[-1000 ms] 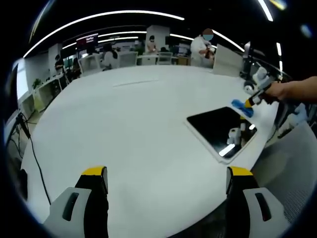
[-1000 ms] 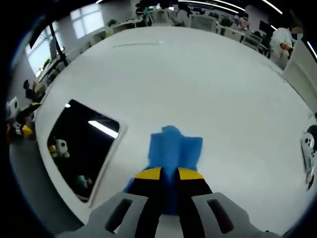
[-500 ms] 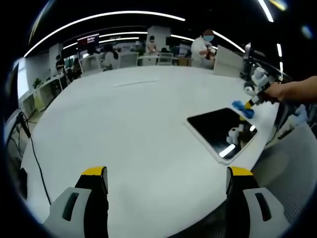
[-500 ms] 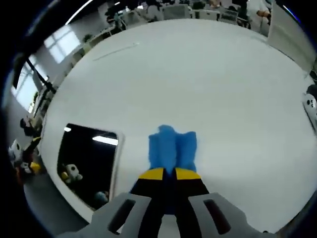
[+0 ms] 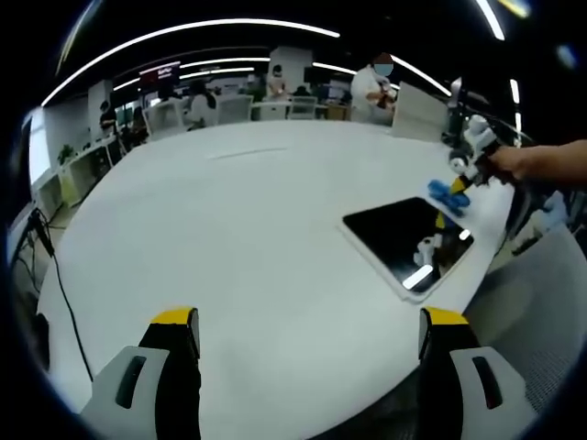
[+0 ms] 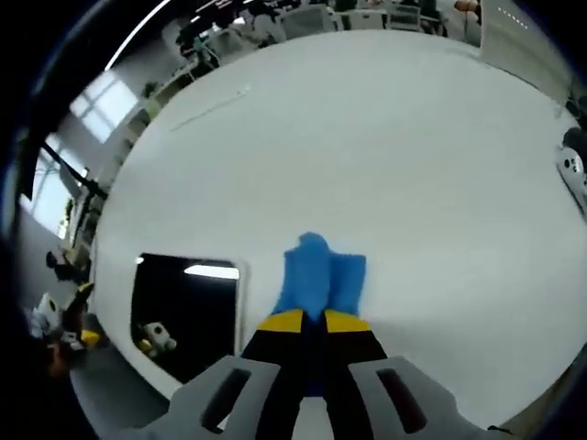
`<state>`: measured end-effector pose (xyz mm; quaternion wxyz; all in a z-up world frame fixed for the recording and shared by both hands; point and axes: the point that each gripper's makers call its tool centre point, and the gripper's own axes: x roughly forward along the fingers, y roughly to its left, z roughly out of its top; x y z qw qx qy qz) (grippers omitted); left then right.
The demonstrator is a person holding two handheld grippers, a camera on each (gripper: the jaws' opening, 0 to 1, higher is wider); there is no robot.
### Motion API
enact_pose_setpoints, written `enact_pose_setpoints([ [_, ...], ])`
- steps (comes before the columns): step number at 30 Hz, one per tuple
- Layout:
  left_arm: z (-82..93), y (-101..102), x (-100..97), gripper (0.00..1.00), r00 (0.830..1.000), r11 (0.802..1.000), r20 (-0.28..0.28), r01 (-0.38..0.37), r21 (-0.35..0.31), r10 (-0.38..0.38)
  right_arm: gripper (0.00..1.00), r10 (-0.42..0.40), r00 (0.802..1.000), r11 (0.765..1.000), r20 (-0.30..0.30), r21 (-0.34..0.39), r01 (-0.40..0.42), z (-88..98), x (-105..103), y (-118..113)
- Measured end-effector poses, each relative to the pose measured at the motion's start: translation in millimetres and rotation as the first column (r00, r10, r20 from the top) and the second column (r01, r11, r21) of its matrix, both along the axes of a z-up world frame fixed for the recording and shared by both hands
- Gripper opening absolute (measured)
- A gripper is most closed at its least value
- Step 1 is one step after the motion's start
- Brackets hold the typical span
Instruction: Wipe the mirror surface with the cleaning cloth until all visible marks leave the cleaned area.
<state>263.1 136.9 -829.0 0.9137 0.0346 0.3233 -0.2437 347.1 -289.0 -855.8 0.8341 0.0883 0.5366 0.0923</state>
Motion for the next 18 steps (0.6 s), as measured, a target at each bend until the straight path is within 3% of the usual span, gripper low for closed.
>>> enact_pose_setpoints([
  [9, 0.2, 2, -0.7, 0.99, 1.0, 1.0, -0.001, -0.009, 0.002, 0.009, 0.0, 0.022, 1.0, 0.999, 0.009, 0.041, -0.023, 7.6, 5, 26],
  [18, 0.3, 2, -0.7, 0.99, 1.0, 1.0, -0.003, -0.016, -0.003, 0.016, 0.0, 0.047, 0.999, 0.997, 0.001, 0.054, -0.047, -0.8, 9, 54],
])
